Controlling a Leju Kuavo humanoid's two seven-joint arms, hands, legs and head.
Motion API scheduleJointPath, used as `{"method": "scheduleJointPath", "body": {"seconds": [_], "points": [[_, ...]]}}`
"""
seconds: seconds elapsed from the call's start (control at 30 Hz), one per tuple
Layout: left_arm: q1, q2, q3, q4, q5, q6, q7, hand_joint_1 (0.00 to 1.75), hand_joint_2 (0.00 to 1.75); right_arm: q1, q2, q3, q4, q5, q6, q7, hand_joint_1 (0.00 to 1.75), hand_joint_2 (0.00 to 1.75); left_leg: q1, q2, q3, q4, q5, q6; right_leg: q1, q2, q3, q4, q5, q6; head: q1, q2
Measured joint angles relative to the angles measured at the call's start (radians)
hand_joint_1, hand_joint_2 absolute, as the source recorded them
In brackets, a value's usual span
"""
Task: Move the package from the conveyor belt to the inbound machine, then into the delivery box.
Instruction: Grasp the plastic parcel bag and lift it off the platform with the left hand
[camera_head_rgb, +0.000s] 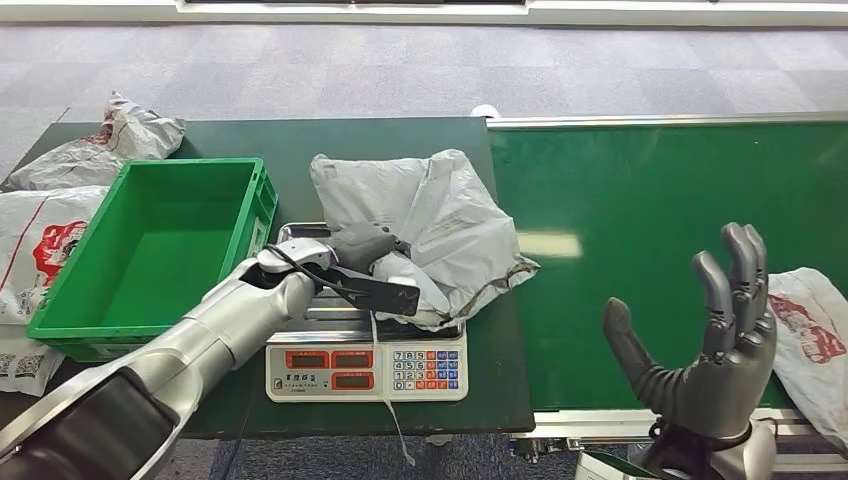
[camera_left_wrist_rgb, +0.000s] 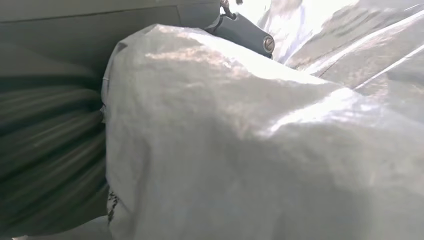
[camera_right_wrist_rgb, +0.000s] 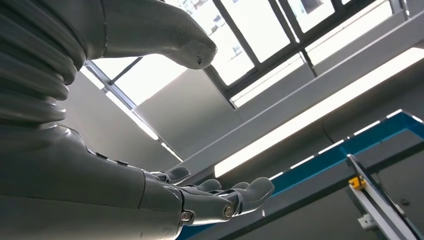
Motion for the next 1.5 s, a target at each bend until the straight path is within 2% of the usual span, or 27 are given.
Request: {"method": "scheduleJointPath", "body": {"seconds": [0.27,0.4,0.63,0.73,0.83,1.0,1.13,1.2,1.4,1.5], "points": [[-0.256,0.164,0.064,-0.247,-0.067,-0.130,0.124,1.75,1.75,0.037,-0.001,-0.009,-0.006,0.028,0.012,0.001,0.00,1.75,0.000,0.000,-0.005,0.000,0.002,0.000,0.000,0.000,-0.005,0.002,0.001,-0.001,0.000,0.000],[-0.344,0.197,0.092,-0.313,-0.064,-0.162,0.139,1.75,1.75,0.036,0.006,-0.009,-0.012,0.049,0.022,0.013,0.00,1.75,0.000,-0.002,-0.006,0.000,0.002,0.000,-0.001,0.000,-0.005,0.002,0.001,-0.001,0.000,0.000],[-0.388,0.220,0.097,-0.368,-0.061,-0.168,0.155,1.75,1.75,0.042,0.010,-0.021,-0.024,0.053,0.000,0.027,0.00,1.75,0.000,-0.002,-0.006,0.001,0.002,0.000,-0.001,0.000,-0.006,0.002,0.001,0.000,0.000,0.000],[-0.435,0.232,0.098,-0.377,-0.036,-0.174,0.176,1.75,1.75,0.079,-0.007,-0.053,-0.039,0.018,-0.040,0.020,0.00,1.75,0.000,-0.002,-0.006,0.001,0.002,0.000,-0.001,-0.001,-0.006,0.002,0.001,0.000,0.000,0.000],[-0.467,0.275,0.106,-0.383,-0.001,-0.170,0.191,1.75,1.75,0.137,-0.018,-0.089,-0.063,-0.011,-0.055,-0.017,0.00,1.75,-0.001,0.001,-0.005,0.000,0.001,0.000,-0.002,0.002,-0.006,0.002,0.001,0.000,0.000,0.000],[-0.446,0.396,0.123,-0.389,0.030,-0.160,0.166,1.75,1.75,0.202,-0.017,-0.119,-0.099,0.010,-0.058,-0.023,0.00,1.75,-0.001,0.005,-0.003,-0.003,0.000,-0.001,-0.001,0.006,-0.007,0.002,0.000,-0.001,0.000,0.000],[-0.366,0.533,0.124,-0.403,0.050,-0.135,0.121,1.75,1.75,0.242,-0.018,-0.151,-0.128,0.021,-0.058,-0.005,0.00,1.75,-0.001,0.009,0.001,-0.005,0.001,-0.003,-0.002,0.010,-0.007,0.003,0.000,-0.003,-0.001,0.000],[-0.331,0.584,0.124,-0.410,0.053,-0.131,0.115,1.75,1.75,0.255,-0.018,-0.166,-0.140,0.021,-0.059,-0.003,0.00,1.75,-0.001,0.009,0.000,-0.005,0.001,-0.003,-0.001,0.011,-0.008,0.003,0.001,-0.004,-0.001,0.000],[-0.277,0.658,0.126,-0.442,0.063,-0.133,0.137,1.75,1.75,0.268,-0.018,-0.185,-0.159,0.024,-0.059,-0.003,0.00,1.75,-0.001,0.002,-0.003,-0.005,0.002,-0.003,-0.003,0.004,-0.006,0.003,0.000,-0.004,0.000,0.000],[-0.202,0.714,0.150,-0.466,0.064,-0.117,0.142,1.75,1.75,0.295,-0.018,-0.196,-0.174,0.033,-0.059,-0.007,0.00,1.75,-0.004,0.007,0.000,-0.005,0.000,-0.003,-0.005,0.009,-0.007,0.003,0.000,-0.003,0.000,0.000]]}}
